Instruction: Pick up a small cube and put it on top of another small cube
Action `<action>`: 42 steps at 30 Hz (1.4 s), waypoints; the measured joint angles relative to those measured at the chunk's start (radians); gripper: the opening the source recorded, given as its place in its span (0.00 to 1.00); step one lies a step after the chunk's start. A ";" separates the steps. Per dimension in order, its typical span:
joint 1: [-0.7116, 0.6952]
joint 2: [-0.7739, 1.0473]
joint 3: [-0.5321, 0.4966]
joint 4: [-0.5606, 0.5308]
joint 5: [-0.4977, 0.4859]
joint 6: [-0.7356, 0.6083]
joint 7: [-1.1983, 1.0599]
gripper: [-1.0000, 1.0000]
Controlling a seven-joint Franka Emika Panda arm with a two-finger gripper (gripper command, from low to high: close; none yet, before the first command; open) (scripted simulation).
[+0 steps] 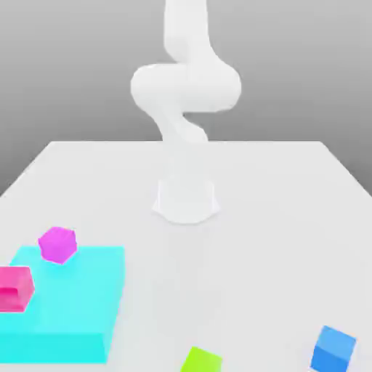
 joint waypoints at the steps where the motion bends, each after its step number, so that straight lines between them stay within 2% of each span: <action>1: -0.010 0.039 0.011 -0.001 -0.007 0.012 0.021 0.50; 10: -0.084 0.369 0.092 -0.013 -0.077 0.116 0.202 0.50; 18: -0.106 0.659 0.118 -0.023 -0.135 0.207 0.358 0.50; 23: -0.099 0.837 0.116 -0.030 -0.138 0.266 0.433 0.50; 28: -0.092 1.010 0.121 -0.038 -0.102 0.329 0.479 0.50; 32: -0.070 1.154 0.095 -0.015 -0.124 0.431 0.508 0.50; 33: -0.062 1.188 0.085 -0.008 -0.132 0.457 0.514 0.00; 39: -0.058 1.205 0.080 -0.004 -0.136 0.471 0.518 0.00; 42: -0.072 1.142 0.097 -0.018 -0.118 0.422 0.505 0.00</action>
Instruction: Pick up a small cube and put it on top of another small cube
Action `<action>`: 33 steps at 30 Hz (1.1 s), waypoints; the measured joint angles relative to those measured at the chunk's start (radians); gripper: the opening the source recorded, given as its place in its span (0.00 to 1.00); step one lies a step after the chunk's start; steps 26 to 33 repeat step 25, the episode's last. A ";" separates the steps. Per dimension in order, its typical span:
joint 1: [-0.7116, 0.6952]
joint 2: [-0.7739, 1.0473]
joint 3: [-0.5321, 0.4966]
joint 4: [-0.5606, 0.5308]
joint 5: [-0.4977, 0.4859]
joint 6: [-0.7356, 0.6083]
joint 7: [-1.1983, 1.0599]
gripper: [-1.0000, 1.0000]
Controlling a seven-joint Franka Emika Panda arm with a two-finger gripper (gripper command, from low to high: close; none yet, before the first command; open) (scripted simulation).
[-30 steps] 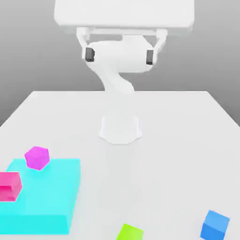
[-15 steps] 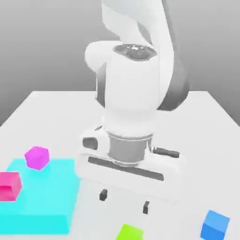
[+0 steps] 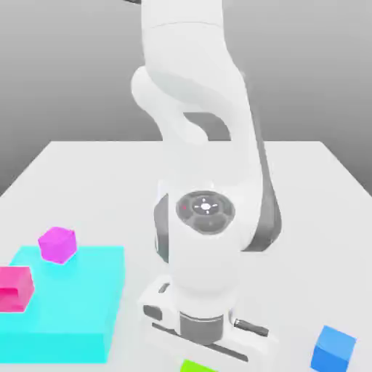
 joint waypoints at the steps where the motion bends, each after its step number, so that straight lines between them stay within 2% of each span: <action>1: -0.005 -0.033 0.007 -0.007 0.010 -0.026 -0.008 0.00; 3: -0.003 -0.093 0.030 -0.016 0.022 -0.078 -0.030 0.00; 10: 0.146 -0.158 0.222 0.029 -0.027 -0.203 -0.197 0.00; 14: 0.209 -0.049 0.199 0.046 -0.110 -0.121 -0.170 0.00; 15: 0.218 -0.029 0.189 0.048 -0.123 -0.103 -0.162 1.00; 21: 0.223 -0.018 0.184 0.049 -0.131 -0.094 -0.157 1.00; 25: 0.194 -0.120 0.225 0.041 -0.062 -0.183 -0.205 1.00; 33: 0.194 -0.120 0.225 0.041 -0.062 -0.183 -0.205 1.00</action>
